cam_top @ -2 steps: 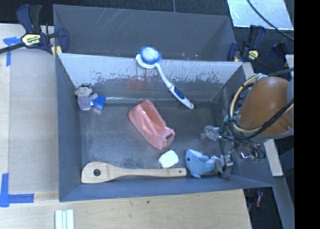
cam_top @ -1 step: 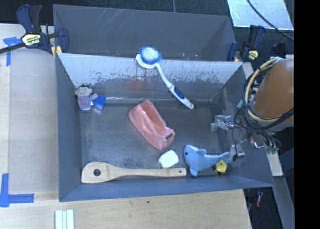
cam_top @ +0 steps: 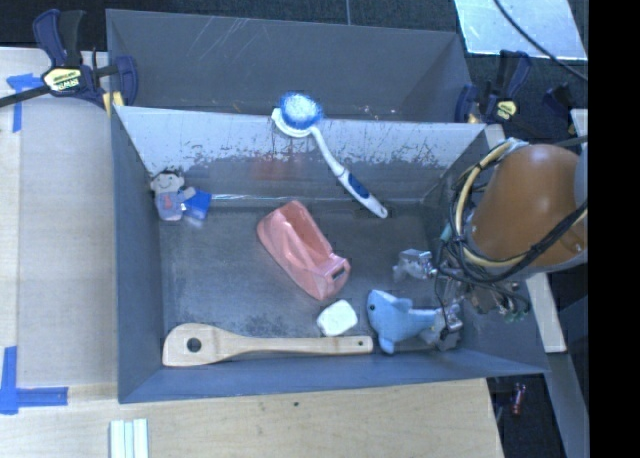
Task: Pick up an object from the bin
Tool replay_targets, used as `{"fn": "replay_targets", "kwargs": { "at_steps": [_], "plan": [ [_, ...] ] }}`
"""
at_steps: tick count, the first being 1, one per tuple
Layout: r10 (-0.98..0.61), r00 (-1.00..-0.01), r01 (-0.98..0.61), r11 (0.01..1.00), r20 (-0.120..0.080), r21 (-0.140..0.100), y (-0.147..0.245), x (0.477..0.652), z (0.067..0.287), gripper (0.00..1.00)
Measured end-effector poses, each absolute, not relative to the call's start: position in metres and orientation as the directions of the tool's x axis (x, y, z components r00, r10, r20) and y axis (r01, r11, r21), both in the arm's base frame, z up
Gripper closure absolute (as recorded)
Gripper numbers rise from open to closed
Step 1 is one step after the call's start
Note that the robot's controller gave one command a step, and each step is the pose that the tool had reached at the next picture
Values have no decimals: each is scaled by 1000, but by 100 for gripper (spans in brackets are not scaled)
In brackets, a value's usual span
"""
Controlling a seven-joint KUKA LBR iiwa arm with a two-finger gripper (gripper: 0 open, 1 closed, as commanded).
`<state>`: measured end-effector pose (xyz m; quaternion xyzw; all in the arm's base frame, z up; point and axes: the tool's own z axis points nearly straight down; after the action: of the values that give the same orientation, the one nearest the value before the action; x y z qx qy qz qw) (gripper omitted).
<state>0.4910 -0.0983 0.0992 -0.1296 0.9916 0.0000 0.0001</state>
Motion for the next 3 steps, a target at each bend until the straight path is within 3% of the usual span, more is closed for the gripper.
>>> {"fn": "replay_targets", "kwargs": {
  "at_steps": [1, 2, 3],
  "plan": [
    [-228, -974, -228, 974, -12, -7, -103, 488, 70, 0],
    [-358, -934, -358, 934, -14, -9, -95, 496, 71, 100],
    [-358, -934, -358, 934, -14, -9, -95, 496, 71, 100]
  ]
}}
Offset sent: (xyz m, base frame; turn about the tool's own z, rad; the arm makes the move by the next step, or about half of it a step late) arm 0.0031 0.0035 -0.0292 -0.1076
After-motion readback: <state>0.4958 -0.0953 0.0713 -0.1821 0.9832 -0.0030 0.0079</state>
